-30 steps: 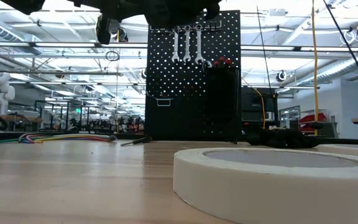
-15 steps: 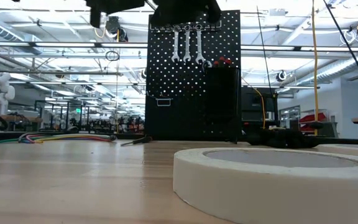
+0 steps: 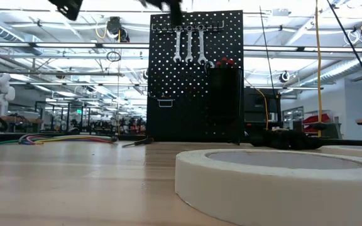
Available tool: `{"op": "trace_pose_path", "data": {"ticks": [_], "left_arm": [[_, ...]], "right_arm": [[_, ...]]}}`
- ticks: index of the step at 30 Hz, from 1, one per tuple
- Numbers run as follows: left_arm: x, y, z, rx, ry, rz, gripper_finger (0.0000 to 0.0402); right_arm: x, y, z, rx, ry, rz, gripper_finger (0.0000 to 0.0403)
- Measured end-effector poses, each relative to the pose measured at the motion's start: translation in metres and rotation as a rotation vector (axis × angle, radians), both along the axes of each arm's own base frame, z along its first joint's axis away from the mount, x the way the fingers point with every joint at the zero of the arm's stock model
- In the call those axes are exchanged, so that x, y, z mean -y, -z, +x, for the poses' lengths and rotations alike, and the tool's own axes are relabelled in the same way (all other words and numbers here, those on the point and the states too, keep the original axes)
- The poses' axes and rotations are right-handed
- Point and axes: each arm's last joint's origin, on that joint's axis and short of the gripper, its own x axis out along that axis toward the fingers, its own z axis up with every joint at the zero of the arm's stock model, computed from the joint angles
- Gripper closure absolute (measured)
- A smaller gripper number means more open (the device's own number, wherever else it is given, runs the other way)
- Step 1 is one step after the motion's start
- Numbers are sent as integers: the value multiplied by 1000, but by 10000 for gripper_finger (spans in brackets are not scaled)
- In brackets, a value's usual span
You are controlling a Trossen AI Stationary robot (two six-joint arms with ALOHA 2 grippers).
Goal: Hang tools onto peg board
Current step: Hang the silver wrench on the peg board
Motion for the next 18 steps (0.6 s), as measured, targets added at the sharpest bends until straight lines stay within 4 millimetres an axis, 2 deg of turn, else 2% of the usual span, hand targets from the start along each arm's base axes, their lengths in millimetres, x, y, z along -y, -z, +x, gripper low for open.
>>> {"op": "trace_pose_path", "data": {"ticks": [4, 8, 12, 18], "left_arm": [[0, -6, -13, 128, 167, 54, 327], [0, -17, -20, 391, 244, 93, 327], [1, -28, -17, 596, 242, 98, 327], [7, -20, 8, 554, 226, 143, 327]], "right_arm": [[3, -6, 9, 201, -313, 35, 374], [7, 2, 17, 330, -538, 74, 374], [11, 9, 21, 421, -592, 142, 374], [14, 10, 23, 439, -590, 177, 374]]}}
